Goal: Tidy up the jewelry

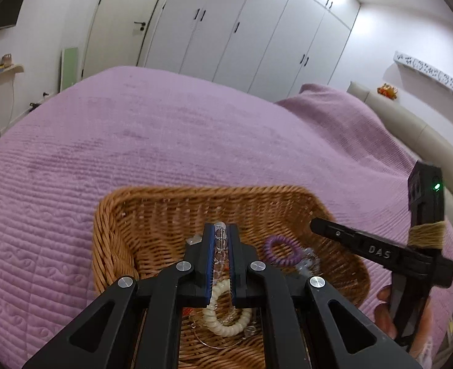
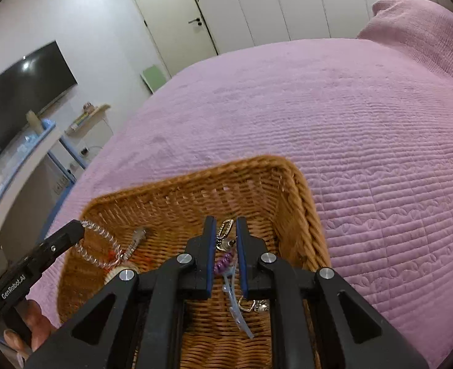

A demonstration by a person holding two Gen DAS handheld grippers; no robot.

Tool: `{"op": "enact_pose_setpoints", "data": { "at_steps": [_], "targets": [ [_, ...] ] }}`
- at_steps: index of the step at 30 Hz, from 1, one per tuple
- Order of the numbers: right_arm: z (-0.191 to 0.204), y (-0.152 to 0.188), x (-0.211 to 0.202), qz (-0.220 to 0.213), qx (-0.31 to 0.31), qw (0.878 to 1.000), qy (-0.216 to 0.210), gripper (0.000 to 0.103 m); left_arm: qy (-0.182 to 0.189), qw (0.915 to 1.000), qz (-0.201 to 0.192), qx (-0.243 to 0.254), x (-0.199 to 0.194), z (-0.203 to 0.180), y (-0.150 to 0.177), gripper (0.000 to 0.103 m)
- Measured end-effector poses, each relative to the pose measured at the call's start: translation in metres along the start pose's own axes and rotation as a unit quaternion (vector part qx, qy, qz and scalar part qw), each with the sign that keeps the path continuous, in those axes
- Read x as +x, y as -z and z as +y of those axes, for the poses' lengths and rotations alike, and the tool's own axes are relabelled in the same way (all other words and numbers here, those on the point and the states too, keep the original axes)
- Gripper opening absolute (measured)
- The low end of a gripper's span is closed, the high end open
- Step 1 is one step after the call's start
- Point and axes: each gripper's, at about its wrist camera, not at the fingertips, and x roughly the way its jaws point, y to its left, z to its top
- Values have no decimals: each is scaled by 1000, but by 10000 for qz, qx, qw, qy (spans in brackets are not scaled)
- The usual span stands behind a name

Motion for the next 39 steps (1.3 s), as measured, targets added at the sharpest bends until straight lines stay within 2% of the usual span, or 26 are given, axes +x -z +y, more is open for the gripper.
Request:
{"op": "enact_pose_setpoints", "data": {
  "at_steps": [2,6,12,15,17,18,20,21,22,25,29,34,36,37,39],
  "targets": [
    [2,1,7,155,-70,9999,-21,15,-22,10000,85,-5,6,1,3,7],
    [6,5,18,309,-228,9988,303,15,35,9999,111,-53,9,4,6,7],
    [6,7,17,199,-189,9988,393,17,70,9999,111,-29,9,3,8,7],
    [8,7,15,157,-199,9990,369,26,97,9998,154,-43,11,4,10,7],
    [10,6,13,116,-225,9988,412,38,172,9997,153,-74,11,5,9,8],
    [11,6,12,80,-246,9987,444,38,271,9994,156,-113,9,6,9,9],
    [13,6,7,16,-294,9985,456,39,472,9985,164,-209,6,8,8,29],
    [14,6,5,-8,-301,9985,447,39,536,9982,113,-249,3,10,7,53],
    [14,6,3,-40,-300,9986,429,41,580,9979,-29,-275,-3,11,7,64],
    [14,7,-9,-200,-277,9985,420,51,718,9967,-187,-322,-15,13,4,64],
    [20,7,-33,-466,-249,9980,347,51,755,9957,-418,-332,-43,8,4,64],
    [41,16,-90,-880,-304,9954,206,53,675,9942,-839,45,-106,-22,6,64],
    [50,25,-114,-1024,-364,9939,198,65,644,9929,-977,207,-134,-37,11,66],
    [55,31,-128,-1115,-409,9927,215,74,572,9926,-1030,307,-148,-45,16,70],
    [63,45,-153,-1264,-512,9902,290,80,315,9919,-1166,383,-173,-56,27,74]
  ]
}}
